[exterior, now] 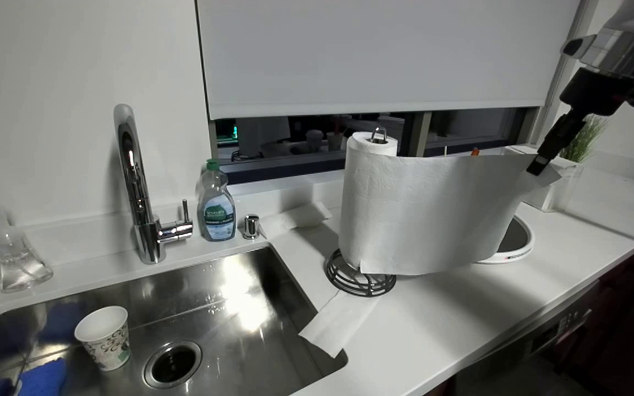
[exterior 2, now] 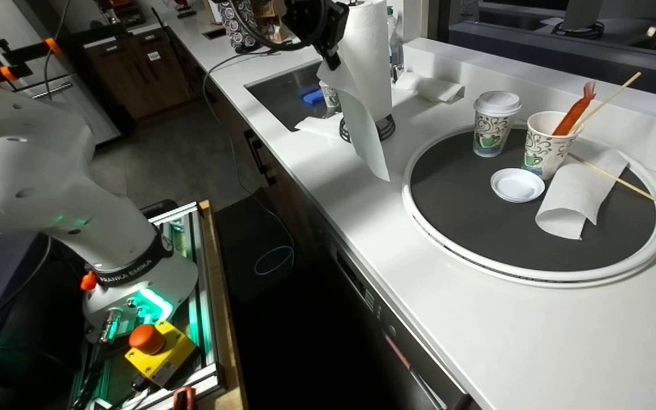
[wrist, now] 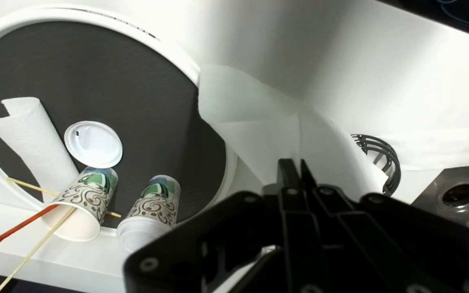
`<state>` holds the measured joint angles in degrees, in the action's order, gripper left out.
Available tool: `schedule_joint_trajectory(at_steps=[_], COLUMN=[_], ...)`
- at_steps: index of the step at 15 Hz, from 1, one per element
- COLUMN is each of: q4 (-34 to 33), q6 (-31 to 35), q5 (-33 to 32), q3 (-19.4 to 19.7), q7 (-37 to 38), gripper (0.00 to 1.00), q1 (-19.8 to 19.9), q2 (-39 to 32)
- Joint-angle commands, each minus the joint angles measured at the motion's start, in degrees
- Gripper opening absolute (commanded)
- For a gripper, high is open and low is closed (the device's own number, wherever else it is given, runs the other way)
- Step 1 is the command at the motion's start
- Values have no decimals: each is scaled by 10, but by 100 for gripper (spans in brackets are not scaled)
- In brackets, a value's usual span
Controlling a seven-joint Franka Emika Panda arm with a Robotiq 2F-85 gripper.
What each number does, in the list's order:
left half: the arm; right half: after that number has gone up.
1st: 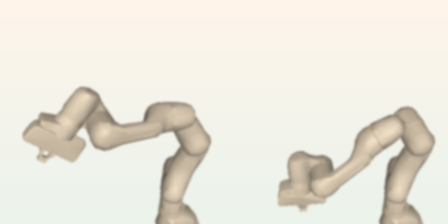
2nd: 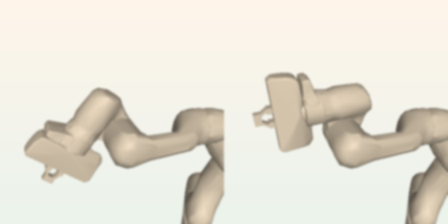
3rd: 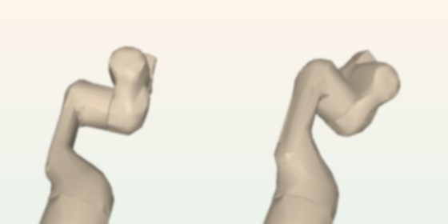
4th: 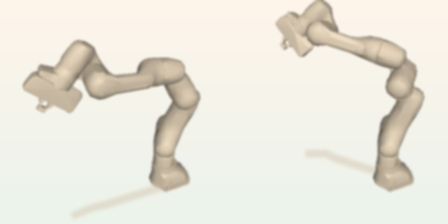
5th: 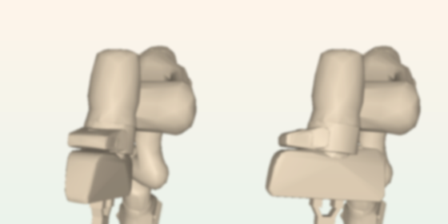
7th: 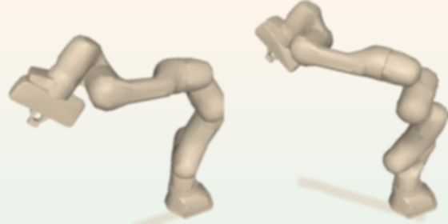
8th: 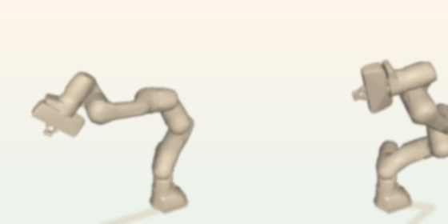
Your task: Wrap the paper towels around the roll
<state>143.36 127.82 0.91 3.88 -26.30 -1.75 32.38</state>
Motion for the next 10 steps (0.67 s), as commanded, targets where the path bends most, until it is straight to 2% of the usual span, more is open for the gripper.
schedule_joint_trajectory(at_steps=[1, 4, 6, 7, 8, 10], q4=[-64, -144, -205, -232, -167, -206], q6=[45, 80, 54, 42, 68, 66], q5=[-9, -12, 10, 9, 3, 4], q3=[18, 34, 37, 25, 20, 12], q7=[-26, -108, -153, -150, -129, -136], gripper=[0, 0, 0, 0, 1, 1], q1=[-23, -45, -59, -57, -40, -42], q2=[-61, -131, -182, -212, -146, -192])
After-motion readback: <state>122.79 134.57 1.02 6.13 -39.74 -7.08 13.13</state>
